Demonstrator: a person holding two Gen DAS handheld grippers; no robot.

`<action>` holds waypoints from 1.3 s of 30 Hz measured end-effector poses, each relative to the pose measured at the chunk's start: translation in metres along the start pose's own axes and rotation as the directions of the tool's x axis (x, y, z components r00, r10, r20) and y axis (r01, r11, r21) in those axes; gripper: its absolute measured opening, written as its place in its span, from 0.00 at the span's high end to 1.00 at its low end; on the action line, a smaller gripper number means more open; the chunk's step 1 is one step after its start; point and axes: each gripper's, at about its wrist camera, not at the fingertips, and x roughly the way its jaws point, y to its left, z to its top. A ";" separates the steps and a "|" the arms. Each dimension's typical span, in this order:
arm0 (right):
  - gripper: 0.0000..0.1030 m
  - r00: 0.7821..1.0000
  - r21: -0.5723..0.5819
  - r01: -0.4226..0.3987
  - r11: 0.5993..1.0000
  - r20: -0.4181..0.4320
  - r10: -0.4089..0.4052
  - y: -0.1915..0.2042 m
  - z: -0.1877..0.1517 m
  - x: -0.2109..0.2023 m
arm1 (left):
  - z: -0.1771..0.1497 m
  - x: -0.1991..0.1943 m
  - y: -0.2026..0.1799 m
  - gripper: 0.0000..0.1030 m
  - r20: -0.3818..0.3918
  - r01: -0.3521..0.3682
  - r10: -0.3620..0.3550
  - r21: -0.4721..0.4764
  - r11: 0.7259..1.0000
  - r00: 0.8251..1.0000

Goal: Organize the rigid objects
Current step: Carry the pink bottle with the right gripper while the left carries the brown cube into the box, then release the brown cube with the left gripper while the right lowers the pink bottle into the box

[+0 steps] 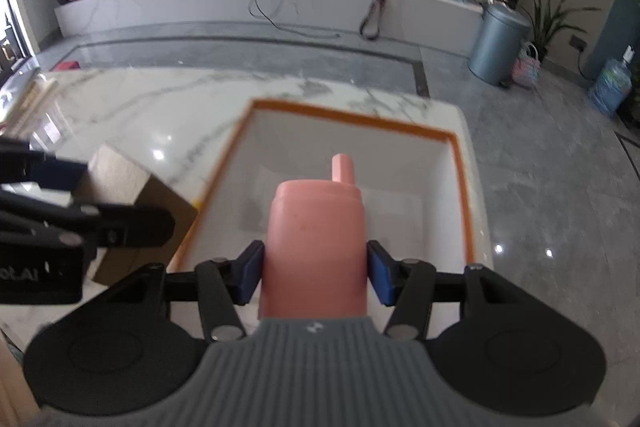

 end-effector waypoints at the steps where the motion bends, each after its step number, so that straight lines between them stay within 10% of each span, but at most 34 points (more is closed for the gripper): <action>1: 0.46 1.000 0.001 0.004 1.000 -0.010 -0.004 -0.006 -0.004 0.004 | 0.001 0.005 -0.006 0.35 -0.007 0.005 -0.005 0.012 1.000 1.000; 39: 0.46 0.986 -0.067 0.003 0.998 -0.168 -0.014 -0.019 -0.020 0.103 | -0.003 0.103 -0.040 0.31 -0.126 -0.105 0.122 0.134 0.985 0.985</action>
